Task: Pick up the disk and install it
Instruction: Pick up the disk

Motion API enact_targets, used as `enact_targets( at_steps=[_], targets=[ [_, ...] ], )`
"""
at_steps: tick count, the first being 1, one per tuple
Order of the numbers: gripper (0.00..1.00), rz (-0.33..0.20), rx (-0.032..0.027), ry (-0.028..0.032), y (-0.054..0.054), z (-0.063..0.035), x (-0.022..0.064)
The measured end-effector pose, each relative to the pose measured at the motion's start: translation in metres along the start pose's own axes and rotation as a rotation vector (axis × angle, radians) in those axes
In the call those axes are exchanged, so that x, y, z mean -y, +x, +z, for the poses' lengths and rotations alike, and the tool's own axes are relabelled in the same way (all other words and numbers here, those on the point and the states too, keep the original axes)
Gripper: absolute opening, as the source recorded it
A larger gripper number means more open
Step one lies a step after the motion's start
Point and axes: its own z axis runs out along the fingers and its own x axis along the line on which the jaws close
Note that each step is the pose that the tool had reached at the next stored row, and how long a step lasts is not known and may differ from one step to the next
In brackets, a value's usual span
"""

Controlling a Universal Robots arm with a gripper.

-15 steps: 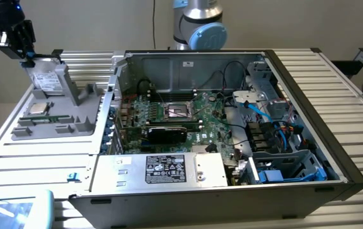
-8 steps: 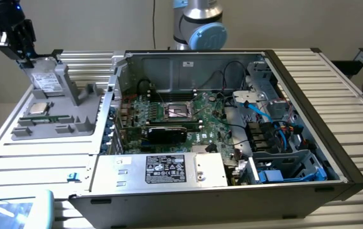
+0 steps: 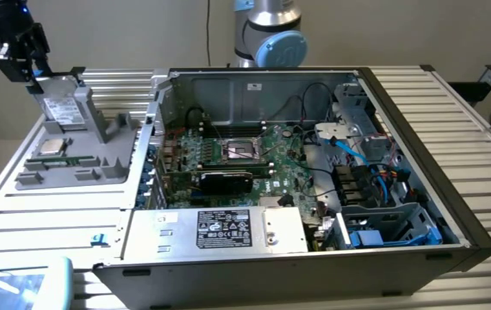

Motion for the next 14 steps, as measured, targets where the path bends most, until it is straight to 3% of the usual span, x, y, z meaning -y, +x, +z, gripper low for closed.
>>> enact_targets(
  at_steps=[7, 10, 14],
  targets=[
    [0.64, 0.001, -0.0107, 0.0000, -0.008, 0.0001, 0.0046],
    [0.64, 0.000, -0.0127, -0.0001, -0.009, 0.0005, 0.0089],
    [0.64, -0.004, -0.0212, 0.0042, -0.012, 0.0030, 0.0106]
  ],
)
